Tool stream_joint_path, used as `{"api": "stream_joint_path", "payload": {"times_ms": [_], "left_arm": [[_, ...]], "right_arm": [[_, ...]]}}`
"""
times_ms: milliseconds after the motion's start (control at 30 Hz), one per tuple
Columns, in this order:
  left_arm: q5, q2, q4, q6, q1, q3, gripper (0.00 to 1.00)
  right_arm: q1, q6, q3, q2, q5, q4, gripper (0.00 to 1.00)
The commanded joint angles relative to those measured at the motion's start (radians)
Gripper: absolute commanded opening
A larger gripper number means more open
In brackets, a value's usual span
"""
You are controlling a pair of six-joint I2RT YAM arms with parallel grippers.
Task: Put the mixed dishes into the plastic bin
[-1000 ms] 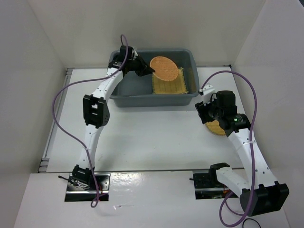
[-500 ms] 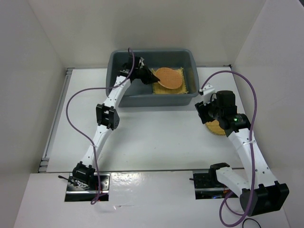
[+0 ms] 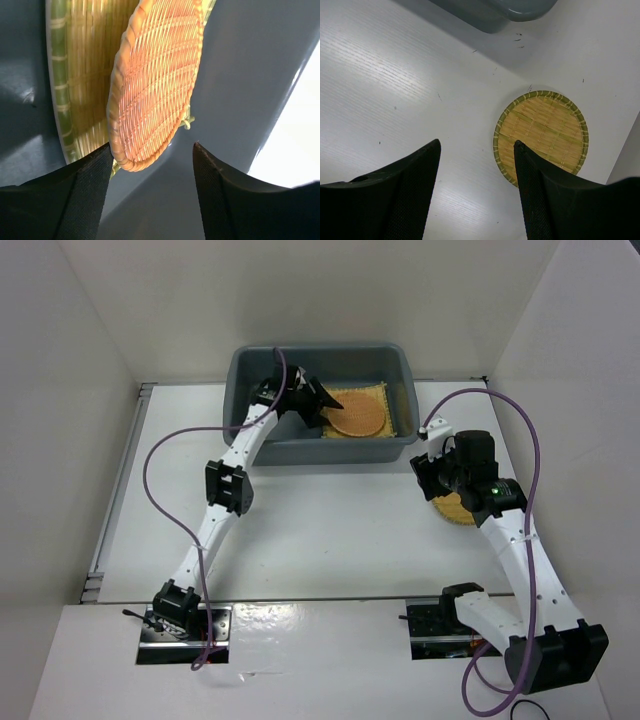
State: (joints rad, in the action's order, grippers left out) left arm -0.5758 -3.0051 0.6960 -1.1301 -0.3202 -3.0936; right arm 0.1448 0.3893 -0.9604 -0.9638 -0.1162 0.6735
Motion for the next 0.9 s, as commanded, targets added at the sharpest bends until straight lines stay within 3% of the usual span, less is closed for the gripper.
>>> {"api": "stream_joint_path", "payload": {"times_ms": [0, 200, 267, 400, 567, 700, 733, 867], "left_arm": [[0.005, 0.118, -0.047, 0.000, 0.024, -0.045, 0.71], [0.106, 0.381, -0.052, 0.090, 0.011, -0.045, 0.73], [0.195, 0.525, -0.023, 0.189, -0.026, -0.045, 0.73], [0.338, 0.686, 0.069, 0.292, -0.169, -0.045, 0.80], [0.441, 0.709, 0.362, 0.293, -0.293, -0.045, 0.80], [0.528, 0.605, 0.522, 0.325, -0.463, -0.045, 0.78], [0.562, 0.563, 0.572, 0.308, -0.515, -0.045, 0.78], [0.651, 0.494, 0.603, 0.273, -0.615, -0.045, 0.75]], "right_arm": [[-0.008, -0.010, -0.011, -0.004, 0.004, -0.014, 0.66], [-0.008, -0.010, -0.011, -0.004, 0.004, -0.014, 0.66], [-0.008, -0.010, -0.011, -0.004, 0.004, -0.014, 0.66], [-0.017, -0.010, -0.011, -0.004, 0.013, -0.014, 0.57], [-0.042, -0.035, 0.002, -0.013, 0.058, -0.038, 0.27], [-0.051, -0.046, 0.026, -0.023, 0.104, -0.081, 0.13], [-0.063, -0.046, 0.026, -0.035, 0.104, -0.090, 0.03], [-0.097, -0.055, 0.048, -0.098, 0.116, -0.111, 0.00]]}}
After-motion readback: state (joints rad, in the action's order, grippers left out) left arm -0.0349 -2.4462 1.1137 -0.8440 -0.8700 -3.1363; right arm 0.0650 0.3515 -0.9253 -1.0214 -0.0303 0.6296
